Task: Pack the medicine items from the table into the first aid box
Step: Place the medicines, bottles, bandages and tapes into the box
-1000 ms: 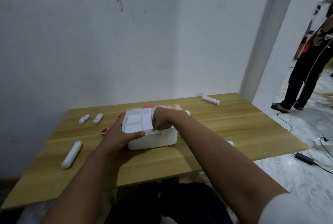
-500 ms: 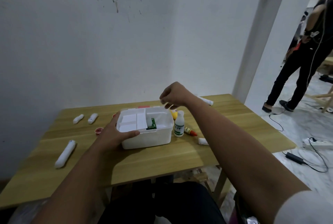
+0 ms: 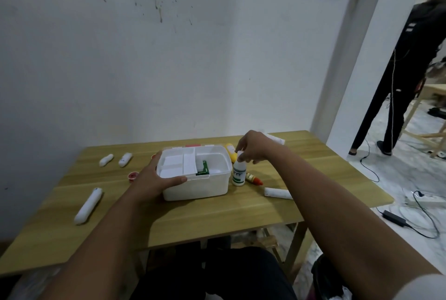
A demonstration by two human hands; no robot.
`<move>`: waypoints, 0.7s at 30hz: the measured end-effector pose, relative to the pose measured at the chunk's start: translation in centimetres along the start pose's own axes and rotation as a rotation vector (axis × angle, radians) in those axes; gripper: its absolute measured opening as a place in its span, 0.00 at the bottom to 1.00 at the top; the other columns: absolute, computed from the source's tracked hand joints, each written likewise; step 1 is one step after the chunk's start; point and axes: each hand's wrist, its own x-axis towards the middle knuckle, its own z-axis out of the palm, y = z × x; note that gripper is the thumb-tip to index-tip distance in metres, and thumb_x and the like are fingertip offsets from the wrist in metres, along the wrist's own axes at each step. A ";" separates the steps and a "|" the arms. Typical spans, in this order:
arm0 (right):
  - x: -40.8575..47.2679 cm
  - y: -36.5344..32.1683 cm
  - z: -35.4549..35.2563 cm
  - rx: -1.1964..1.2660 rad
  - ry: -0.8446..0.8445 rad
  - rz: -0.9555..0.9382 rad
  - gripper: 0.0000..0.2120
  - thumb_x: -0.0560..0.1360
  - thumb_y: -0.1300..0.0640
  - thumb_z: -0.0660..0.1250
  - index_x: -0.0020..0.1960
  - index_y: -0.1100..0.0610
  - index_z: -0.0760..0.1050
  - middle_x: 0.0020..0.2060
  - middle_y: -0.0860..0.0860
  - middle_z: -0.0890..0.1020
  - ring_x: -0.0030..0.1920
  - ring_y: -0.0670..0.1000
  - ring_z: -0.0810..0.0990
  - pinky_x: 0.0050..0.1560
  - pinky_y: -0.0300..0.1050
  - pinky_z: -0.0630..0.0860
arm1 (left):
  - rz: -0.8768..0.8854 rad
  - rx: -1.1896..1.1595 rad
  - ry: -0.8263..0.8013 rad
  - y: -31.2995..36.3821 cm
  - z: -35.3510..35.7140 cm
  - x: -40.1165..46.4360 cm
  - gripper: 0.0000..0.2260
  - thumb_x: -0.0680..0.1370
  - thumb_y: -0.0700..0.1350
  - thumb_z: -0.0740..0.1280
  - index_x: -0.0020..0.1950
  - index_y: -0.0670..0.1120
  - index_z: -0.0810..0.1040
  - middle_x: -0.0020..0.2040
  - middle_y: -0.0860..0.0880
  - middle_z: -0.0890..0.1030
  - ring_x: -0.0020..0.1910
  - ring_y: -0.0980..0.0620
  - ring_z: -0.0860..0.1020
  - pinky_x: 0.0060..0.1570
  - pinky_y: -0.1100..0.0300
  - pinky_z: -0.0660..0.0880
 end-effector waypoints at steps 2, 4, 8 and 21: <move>-0.2 -0.3 -0.7 0.000 0.039 -0.003 0.15 0.73 0.62 0.79 0.59 0.61 0.83 0.44 0.58 0.87 0.43 0.52 0.88 0.38 0.44 0.86 | 0.003 -0.006 0.010 -0.3 0.0 0.2 0.31 0.74 0.46 0.76 0.64 0.64 0.59 0.54 0.66 0.67 0.60 0.58 0.64 0.36 0.74 0.66; -0.4 -1.1 -2.3 0.003 0.113 -0.035 0.14 0.73 0.60 0.79 0.57 0.62 0.84 0.44 0.58 0.87 0.42 0.53 0.88 0.35 0.45 0.85 | -0.008 -0.014 0.001 -0.6 -0.2 0.5 0.34 0.73 0.47 0.77 0.67 0.63 0.58 0.59 0.61 0.68 0.60 0.57 0.64 0.38 0.72 0.66; -0.7 -3.8 -5.7 0.045 0.330 -0.140 0.10 0.74 0.60 0.77 0.55 0.60 0.84 0.45 0.57 0.86 0.39 0.56 0.88 0.36 0.51 0.86 | -0.020 -0.011 -0.016 -1.2 -0.3 1.0 0.37 0.71 0.48 0.78 0.72 0.62 0.59 0.62 0.59 0.68 0.61 0.57 0.65 0.38 0.71 0.65; 4.8 -5.4 4.5 -0.209 0.213 -0.170 0.13 0.74 0.63 0.75 0.58 0.58 0.84 0.54 0.55 0.86 0.50 0.54 0.84 0.50 0.47 0.82 | 0.021 0.009 0.002 -3.1 -0.5 2.2 0.41 0.69 0.52 0.79 0.76 0.60 0.59 0.63 0.62 0.69 0.62 0.57 0.67 0.42 0.70 0.68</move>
